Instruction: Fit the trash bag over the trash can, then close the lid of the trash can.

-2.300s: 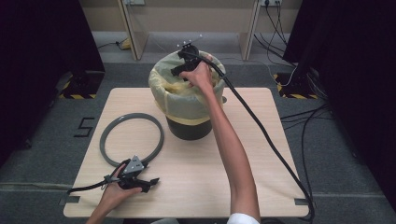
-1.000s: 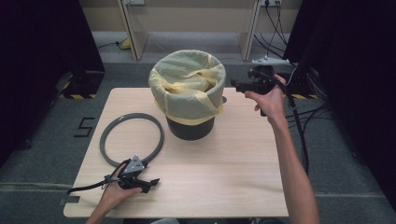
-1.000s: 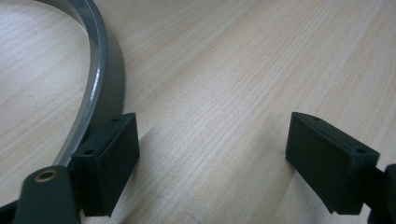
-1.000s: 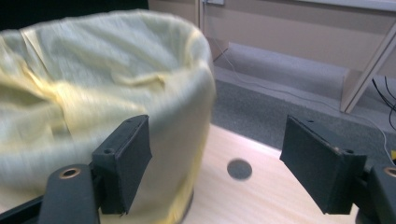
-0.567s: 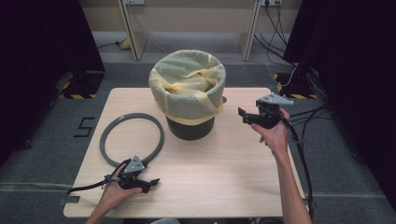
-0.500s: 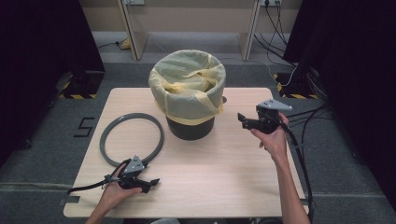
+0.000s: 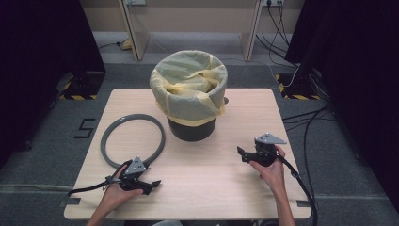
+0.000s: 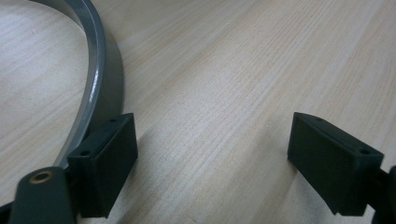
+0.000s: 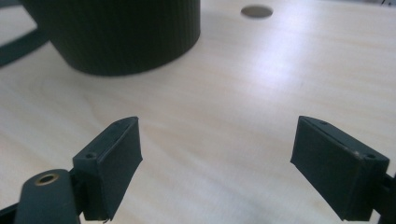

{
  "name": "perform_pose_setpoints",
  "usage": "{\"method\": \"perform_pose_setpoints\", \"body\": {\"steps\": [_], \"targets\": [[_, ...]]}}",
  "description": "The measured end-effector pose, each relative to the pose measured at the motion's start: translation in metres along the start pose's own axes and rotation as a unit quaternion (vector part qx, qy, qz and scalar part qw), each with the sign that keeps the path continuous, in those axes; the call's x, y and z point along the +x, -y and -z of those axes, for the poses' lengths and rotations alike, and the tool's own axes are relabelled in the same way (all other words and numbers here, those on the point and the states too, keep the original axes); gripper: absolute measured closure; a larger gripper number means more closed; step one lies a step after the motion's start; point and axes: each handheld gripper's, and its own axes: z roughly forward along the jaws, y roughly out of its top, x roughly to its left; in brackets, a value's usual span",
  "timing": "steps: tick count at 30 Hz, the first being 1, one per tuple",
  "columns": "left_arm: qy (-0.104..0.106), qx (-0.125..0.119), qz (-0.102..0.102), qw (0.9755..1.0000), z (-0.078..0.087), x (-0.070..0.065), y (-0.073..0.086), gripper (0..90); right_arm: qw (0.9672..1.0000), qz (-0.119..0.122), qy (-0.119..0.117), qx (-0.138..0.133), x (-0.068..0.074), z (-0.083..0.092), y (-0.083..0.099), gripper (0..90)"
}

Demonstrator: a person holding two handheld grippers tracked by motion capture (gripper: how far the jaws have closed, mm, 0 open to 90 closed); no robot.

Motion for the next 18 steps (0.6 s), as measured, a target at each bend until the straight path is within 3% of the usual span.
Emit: {"method": "perform_pose_setpoints", "body": {"steps": [10,15,18], "targets": [[0.000,0.000,0.000,1.0000,0.000,0.000,0.000,15.3,0.9975,0.039,0.010,0.059,0.017,-0.002,0.028,17.1],[0.000,0.000,0.000,1.0000,0.000,0.000,0.000,15.2,0.9957,0.039,0.014,0.083,0.017,-0.007,0.037,16.8],[0.000,0.000,0.000,1.0000,0.000,0.000,0.000,15.5,0.9961,0.027,0.013,0.083,0.016,-0.007,0.037,16.1]]}}
